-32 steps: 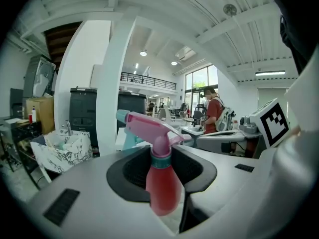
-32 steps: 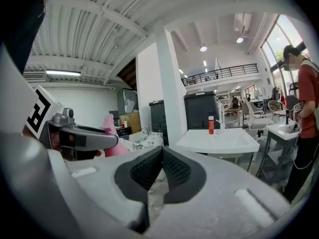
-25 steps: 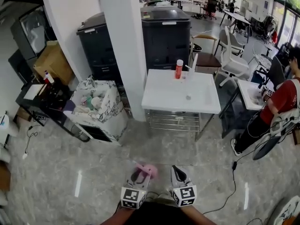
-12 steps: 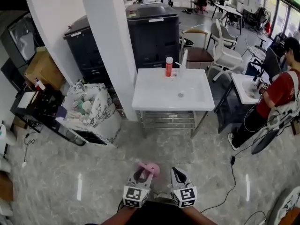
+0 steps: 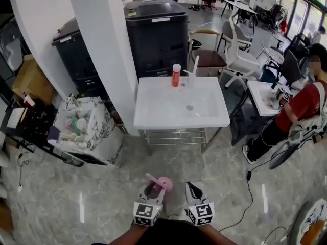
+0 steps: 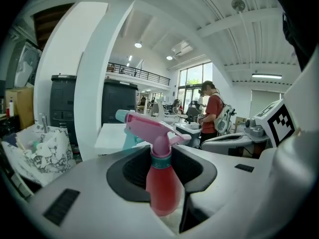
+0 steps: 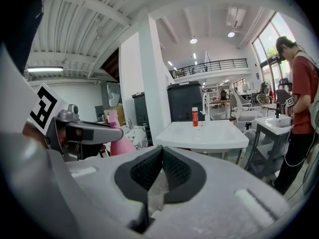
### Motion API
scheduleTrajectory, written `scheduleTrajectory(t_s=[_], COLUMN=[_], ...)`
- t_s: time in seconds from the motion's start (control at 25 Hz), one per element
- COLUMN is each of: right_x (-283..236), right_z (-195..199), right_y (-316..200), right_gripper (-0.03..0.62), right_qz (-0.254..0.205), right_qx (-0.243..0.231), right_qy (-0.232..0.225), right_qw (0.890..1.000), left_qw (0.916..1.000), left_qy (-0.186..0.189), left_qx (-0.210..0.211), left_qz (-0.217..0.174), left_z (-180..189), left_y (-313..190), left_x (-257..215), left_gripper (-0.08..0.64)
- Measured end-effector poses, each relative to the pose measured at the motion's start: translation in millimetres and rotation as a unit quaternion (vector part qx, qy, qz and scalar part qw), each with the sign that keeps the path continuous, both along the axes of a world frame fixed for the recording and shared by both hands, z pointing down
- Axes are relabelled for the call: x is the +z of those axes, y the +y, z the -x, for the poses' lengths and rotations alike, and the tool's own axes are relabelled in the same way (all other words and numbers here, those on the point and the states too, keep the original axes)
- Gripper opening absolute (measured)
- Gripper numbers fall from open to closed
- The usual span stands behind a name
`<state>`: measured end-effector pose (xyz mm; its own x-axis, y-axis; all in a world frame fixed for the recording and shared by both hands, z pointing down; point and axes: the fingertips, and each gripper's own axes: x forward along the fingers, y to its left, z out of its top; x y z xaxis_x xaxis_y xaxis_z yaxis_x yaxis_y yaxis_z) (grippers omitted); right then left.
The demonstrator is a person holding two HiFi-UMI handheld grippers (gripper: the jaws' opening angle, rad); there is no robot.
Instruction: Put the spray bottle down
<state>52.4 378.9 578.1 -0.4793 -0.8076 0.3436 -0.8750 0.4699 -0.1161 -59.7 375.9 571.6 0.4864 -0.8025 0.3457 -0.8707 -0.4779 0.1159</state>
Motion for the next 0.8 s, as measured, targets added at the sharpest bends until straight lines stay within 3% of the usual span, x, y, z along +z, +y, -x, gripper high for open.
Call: scheduleTrajectory(t_s=[0.36, 0.8], right_x=[-15, -22], right_z=[16, 58], right_y=[-132, -259], right_gripper=[-0.002, -0.002], right_qz=[0.005, 0.002], right_qx=[0.042, 0.082], right_qy=[0.028, 0.046], right_qw=[0.999, 0.996], left_qw=[0.9978, 0.9946], left_qy=[0.015, 0.019], left_qx=[0.063, 0.102], left_qz=[0.014, 0.001], left_z=[12, 63], left_y=[-137, -278], left_x=[-1, -1], left_gripper=[0.143, 0.143])
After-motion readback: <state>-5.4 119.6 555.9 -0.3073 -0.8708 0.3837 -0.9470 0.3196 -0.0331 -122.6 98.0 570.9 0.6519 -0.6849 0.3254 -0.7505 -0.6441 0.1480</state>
